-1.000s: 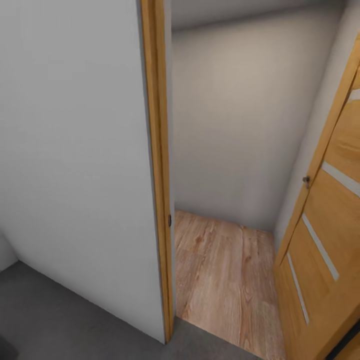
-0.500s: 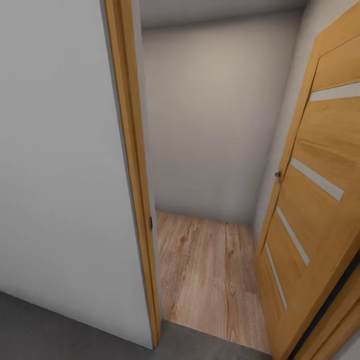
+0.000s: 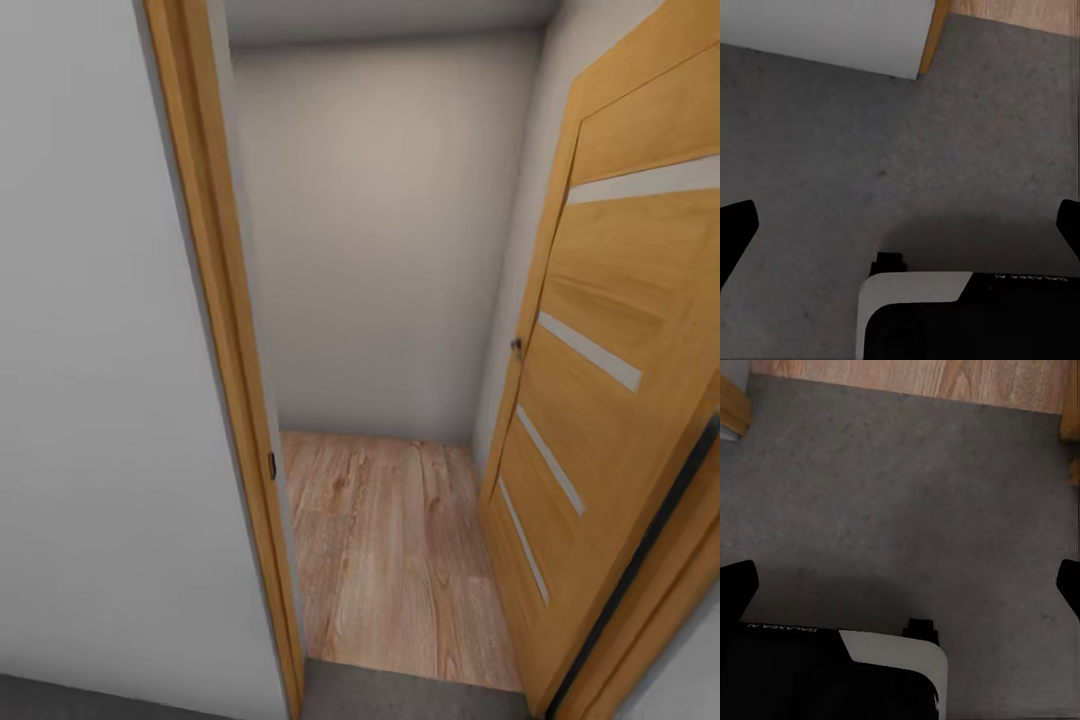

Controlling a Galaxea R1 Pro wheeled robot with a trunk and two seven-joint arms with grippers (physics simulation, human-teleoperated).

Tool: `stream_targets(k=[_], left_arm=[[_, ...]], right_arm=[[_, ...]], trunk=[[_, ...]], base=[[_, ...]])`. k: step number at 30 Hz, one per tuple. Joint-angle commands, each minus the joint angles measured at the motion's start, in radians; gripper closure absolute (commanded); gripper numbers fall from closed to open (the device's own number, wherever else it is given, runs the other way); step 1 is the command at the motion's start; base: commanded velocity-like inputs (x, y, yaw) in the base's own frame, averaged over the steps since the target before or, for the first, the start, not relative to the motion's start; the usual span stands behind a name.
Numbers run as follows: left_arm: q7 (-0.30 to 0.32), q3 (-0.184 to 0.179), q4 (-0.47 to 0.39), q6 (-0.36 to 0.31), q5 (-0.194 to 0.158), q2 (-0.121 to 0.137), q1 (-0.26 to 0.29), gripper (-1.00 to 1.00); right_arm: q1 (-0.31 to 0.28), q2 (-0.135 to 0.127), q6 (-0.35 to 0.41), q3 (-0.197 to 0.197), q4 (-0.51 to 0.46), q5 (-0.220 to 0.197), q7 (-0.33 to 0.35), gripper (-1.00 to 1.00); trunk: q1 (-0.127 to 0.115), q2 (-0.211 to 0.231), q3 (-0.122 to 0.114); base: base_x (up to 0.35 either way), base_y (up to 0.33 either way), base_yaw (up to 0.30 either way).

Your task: Move the two storage containers from the living room to the garage. In the garage, place one container on the floor and stack the other container on top of it (either order is fine).

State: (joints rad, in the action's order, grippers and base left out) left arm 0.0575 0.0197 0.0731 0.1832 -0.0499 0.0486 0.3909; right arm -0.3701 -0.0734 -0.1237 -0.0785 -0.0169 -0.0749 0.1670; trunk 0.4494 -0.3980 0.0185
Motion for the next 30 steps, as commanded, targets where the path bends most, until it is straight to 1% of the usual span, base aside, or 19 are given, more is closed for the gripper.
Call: stream_targets(k=[1, 15, 20, 30], left_arm=[[0.005, 0.002, 0.004, 0.007, -0.005, 0.0, 0.002, -1.0], [0.005, 0.002, 0.005, 0.01, -0.005, -0.002, 0.002, -1.0], [0.005, 0.002, 0.005, 0.01, -0.005, -0.003, 0.002, -1.0], [0.005, 0.002, 0.005, 0.01, -0.005, -0.003, 0.002, -1.0]], right_arm=[[-0.001, 0.0, -0.004, -0.008, 0.002, -0.008, 0.003, -1.0], [-0.001, 0.0, -0.004, -0.008, 0.002, -0.007, 0.003, -1.0], [-0.001, 0.0, -0.004, -0.008, 0.002, -0.008, 0.003, -1.0], [-0.001, 0.002, -0.004, -0.007, 0.002, -0.009, -0.003, -1.0]], trunk=[[0.001, -0.002, 0.002], [0.001, -0.002, 0.002], [0.001, -0.002, 0.002], [0.001, -0.002, 0.002]], base=[[0.007, 0.006, -0.277], [0.001, 0.001, -0.268], [0.0, 0.0, -0.064], [0.0, 0.0, -0.002]])
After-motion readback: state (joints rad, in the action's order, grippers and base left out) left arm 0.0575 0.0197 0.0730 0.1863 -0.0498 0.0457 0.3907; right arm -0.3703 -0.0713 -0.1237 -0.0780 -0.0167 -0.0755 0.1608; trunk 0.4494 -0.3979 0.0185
